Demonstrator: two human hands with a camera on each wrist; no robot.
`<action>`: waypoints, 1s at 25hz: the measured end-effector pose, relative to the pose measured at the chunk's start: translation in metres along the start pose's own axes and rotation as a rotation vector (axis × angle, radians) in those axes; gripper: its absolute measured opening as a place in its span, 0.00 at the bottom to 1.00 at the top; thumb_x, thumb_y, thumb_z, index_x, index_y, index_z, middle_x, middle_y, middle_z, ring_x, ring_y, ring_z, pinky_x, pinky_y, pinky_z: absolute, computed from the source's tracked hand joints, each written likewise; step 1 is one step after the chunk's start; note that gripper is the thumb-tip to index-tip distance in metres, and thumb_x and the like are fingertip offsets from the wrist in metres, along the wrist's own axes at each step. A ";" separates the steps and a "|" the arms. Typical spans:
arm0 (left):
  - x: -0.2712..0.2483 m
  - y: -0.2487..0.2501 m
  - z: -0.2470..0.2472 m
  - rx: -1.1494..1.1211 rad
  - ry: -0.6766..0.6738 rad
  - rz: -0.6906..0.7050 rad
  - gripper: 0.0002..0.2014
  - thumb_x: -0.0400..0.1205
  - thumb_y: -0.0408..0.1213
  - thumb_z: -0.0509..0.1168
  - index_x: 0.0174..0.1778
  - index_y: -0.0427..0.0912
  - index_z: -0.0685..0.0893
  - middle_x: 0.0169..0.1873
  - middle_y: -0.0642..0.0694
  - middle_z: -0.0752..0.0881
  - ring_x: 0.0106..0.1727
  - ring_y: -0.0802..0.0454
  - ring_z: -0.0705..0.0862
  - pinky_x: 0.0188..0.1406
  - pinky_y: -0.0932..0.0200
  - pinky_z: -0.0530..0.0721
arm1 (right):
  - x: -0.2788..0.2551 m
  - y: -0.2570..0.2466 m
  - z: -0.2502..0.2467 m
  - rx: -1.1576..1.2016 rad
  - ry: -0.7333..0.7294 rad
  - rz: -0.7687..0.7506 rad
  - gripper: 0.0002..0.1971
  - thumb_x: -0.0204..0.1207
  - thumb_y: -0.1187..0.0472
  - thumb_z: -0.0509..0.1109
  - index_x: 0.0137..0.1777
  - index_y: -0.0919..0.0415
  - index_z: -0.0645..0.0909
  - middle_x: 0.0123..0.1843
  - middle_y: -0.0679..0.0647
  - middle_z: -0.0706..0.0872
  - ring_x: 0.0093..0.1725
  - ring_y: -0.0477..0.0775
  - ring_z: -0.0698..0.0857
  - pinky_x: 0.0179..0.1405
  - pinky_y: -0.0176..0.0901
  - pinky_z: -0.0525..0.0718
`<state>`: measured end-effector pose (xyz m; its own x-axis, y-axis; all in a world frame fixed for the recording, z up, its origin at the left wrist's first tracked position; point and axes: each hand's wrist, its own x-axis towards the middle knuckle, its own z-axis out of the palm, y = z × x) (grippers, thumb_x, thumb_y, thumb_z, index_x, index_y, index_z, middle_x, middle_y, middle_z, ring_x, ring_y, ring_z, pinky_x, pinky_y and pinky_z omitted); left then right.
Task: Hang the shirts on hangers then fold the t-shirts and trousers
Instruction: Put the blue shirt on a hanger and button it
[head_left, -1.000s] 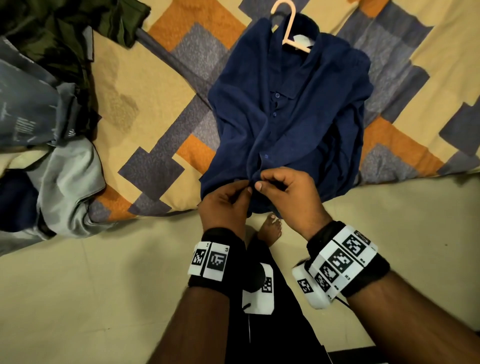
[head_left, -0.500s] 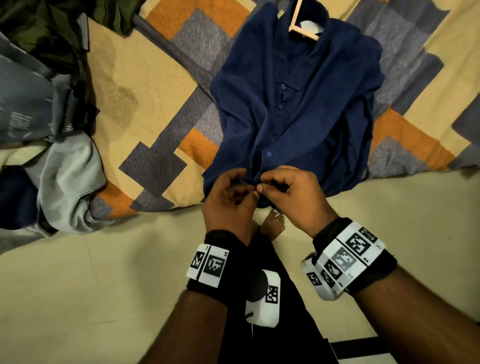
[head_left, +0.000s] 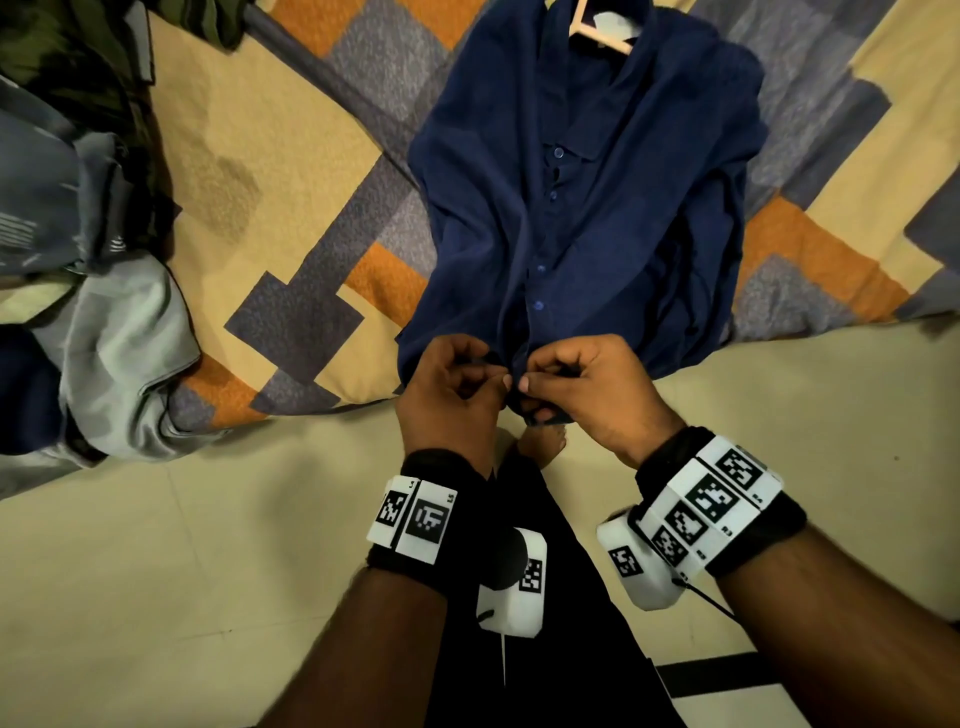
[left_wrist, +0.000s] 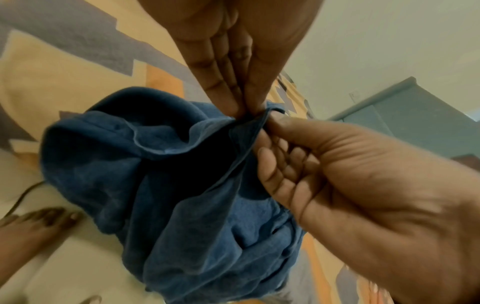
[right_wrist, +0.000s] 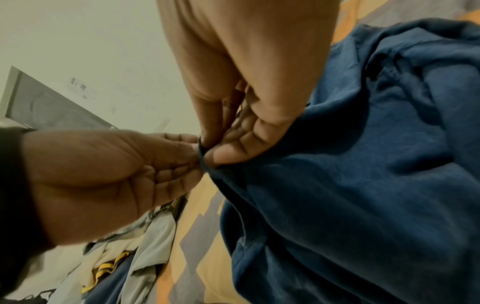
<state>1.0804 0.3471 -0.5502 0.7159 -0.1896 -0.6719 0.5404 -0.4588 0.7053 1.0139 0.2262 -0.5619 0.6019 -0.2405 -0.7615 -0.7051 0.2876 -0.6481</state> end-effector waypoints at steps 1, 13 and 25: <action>0.000 0.001 0.001 -0.011 -0.015 -0.010 0.16 0.73 0.19 0.70 0.41 0.46 0.80 0.34 0.49 0.87 0.34 0.63 0.86 0.37 0.71 0.82 | -0.001 0.001 0.000 0.012 0.015 0.002 0.02 0.74 0.73 0.73 0.41 0.68 0.86 0.37 0.68 0.89 0.35 0.56 0.89 0.39 0.50 0.88; 0.001 -0.003 0.014 0.173 -0.011 0.104 0.17 0.75 0.25 0.71 0.36 0.52 0.73 0.29 0.51 0.81 0.28 0.66 0.80 0.32 0.74 0.78 | -0.002 0.024 -0.009 -0.101 0.072 -0.138 0.05 0.76 0.69 0.73 0.39 0.62 0.83 0.36 0.69 0.84 0.37 0.57 0.82 0.43 0.53 0.86; 0.008 -0.028 0.005 0.716 -0.234 0.500 0.12 0.71 0.41 0.67 0.46 0.40 0.89 0.37 0.43 0.89 0.41 0.45 0.85 0.54 0.46 0.78 | -0.005 0.022 -0.027 0.043 -0.004 -0.161 0.04 0.82 0.58 0.64 0.46 0.49 0.73 0.32 0.66 0.74 0.34 0.55 0.72 0.38 0.44 0.75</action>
<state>1.0688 0.3544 -0.5768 0.6429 -0.6480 -0.4085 -0.2701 -0.6908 0.6707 0.9851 0.2092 -0.5727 0.7075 -0.2833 -0.6474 -0.5825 0.2850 -0.7613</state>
